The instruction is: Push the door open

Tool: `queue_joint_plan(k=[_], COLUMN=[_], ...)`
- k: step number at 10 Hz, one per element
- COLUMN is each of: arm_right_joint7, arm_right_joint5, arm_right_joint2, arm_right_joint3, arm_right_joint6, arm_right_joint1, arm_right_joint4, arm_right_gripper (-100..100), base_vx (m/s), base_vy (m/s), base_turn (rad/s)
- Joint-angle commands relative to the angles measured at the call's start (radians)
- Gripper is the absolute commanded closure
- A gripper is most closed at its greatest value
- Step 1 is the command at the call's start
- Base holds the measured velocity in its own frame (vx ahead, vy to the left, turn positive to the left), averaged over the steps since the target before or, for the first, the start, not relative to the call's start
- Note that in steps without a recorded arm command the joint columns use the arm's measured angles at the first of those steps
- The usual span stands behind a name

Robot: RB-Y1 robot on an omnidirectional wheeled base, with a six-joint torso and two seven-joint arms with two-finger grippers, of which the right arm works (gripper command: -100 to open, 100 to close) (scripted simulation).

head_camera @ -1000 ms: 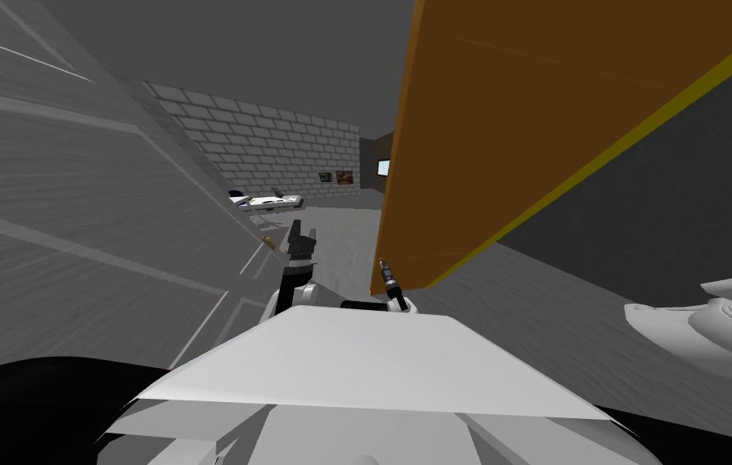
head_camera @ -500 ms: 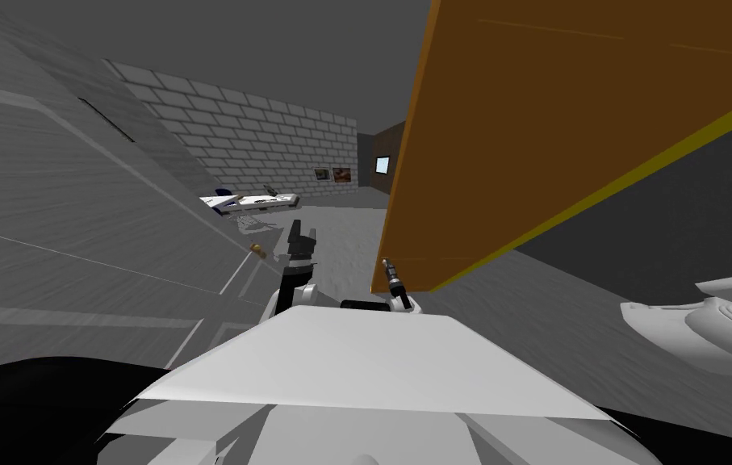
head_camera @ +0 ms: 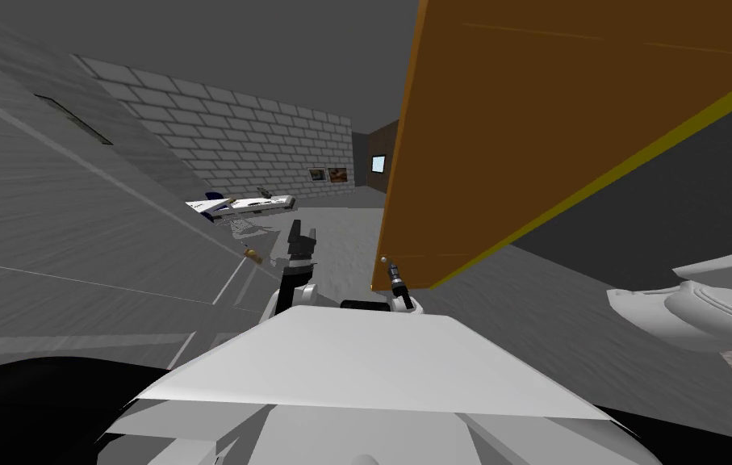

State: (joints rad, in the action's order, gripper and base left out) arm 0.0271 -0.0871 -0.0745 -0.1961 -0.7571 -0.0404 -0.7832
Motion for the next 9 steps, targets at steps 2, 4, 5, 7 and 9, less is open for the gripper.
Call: queue_joint_plan(k=[2, 4, 5, 7, 9], arm_right_joint7=[-0.002, -0.004, -0.004, -0.003, -0.001], arm_right_joint5=[-0.004, -0.009, -0.01, -0.01, -0.011], arm_right_joint2=[0.007, 0.019, 0.024, 0.014, 0.012], arm_right_joint3=[0.0, 0.0, 0.0, 0.002, 0.004], arm_right_joint6=[0.004, 0.008, 0.01, 0.003, -0.002], arm_right_joint1=[0.004, 0.009, 0.01, 0.011, 0.012], arm_right_joint4=[-0.008, -0.018, -0.02, -0.016, -0.014], arm_right_gripper=[-100, -100, -100, -100, -100], base_vx=[-0.183, -0.263, -0.245, -0.02, 0.183], base_vy=[0.014, 0.045, 0.072, 0.032, 0.031], base_turn=[-0.042, -0.062, -0.045, 0.007, 0.02])
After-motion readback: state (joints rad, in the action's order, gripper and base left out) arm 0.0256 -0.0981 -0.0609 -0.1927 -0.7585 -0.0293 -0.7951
